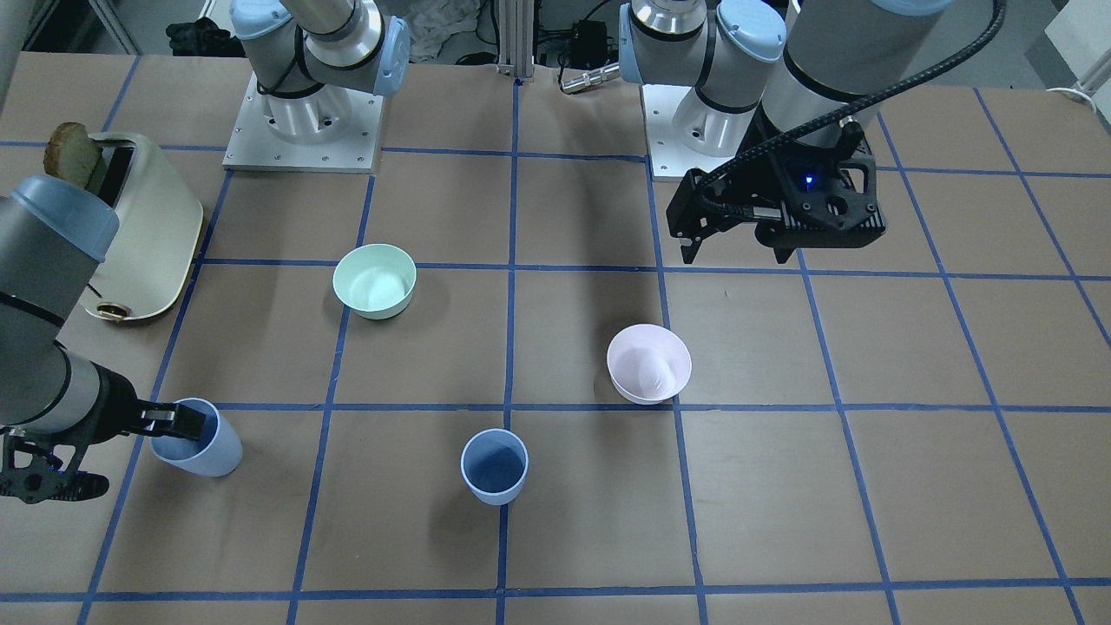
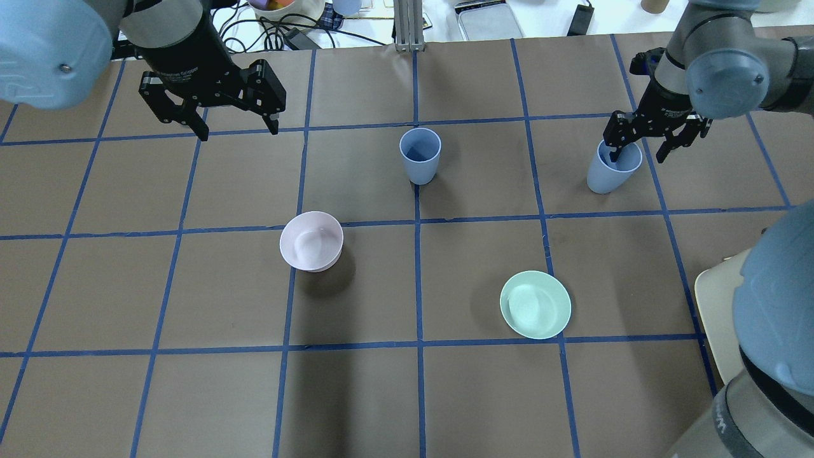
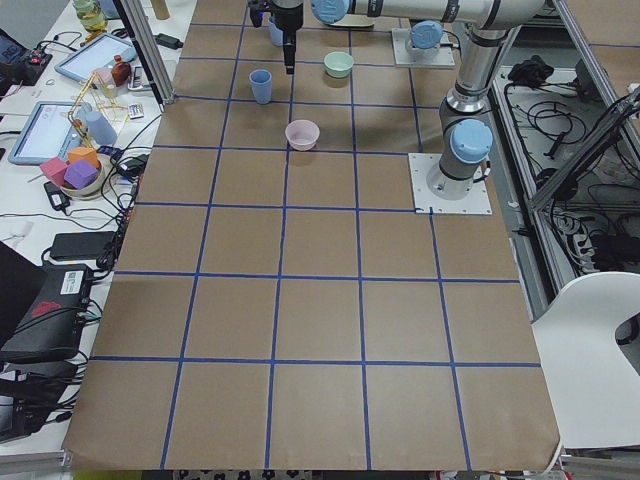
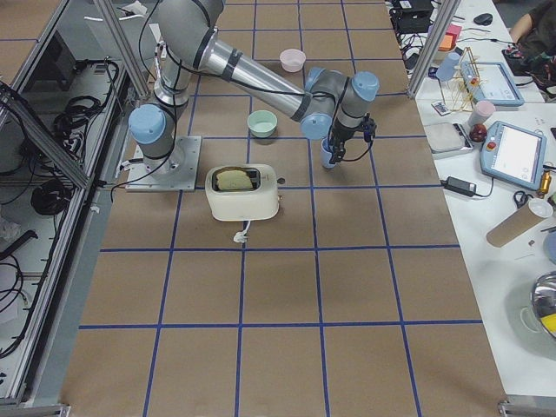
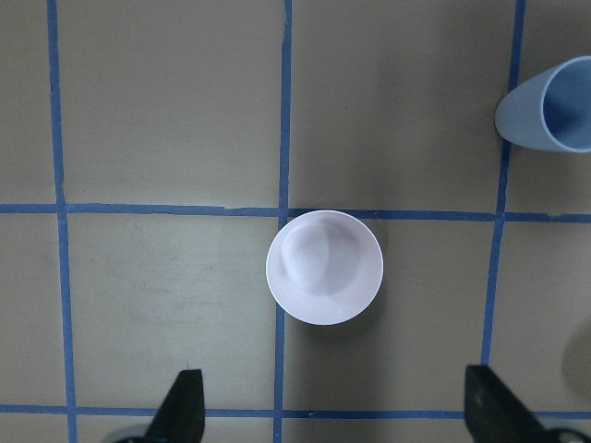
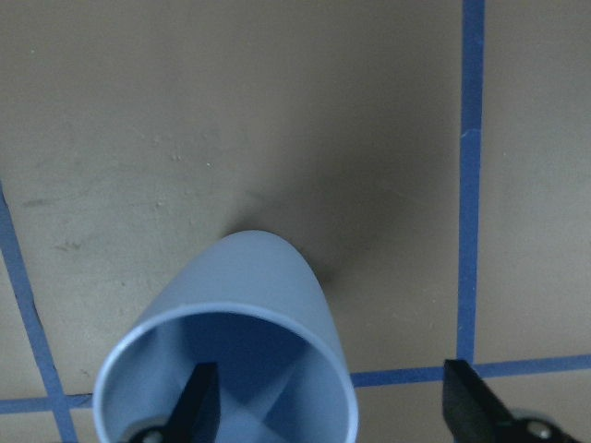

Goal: Stack blue cups with both arms

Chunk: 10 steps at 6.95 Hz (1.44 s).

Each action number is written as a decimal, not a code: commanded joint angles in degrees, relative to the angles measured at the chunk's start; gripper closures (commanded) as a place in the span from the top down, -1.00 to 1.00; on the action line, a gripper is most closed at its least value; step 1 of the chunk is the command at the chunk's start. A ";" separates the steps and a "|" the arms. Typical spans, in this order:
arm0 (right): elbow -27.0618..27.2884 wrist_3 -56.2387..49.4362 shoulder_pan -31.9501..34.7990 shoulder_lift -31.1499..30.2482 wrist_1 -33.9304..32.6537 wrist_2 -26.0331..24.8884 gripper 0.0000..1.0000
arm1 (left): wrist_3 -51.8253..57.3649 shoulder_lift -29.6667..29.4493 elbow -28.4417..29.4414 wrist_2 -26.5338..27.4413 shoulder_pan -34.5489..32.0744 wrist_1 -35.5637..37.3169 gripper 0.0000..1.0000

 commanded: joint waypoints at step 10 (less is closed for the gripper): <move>-10.02 19.85 16.82 -5.43 2.94 2.46 -1.00 | -0.05 0.65 -0.18 0.12 0.36 -0.20 1.00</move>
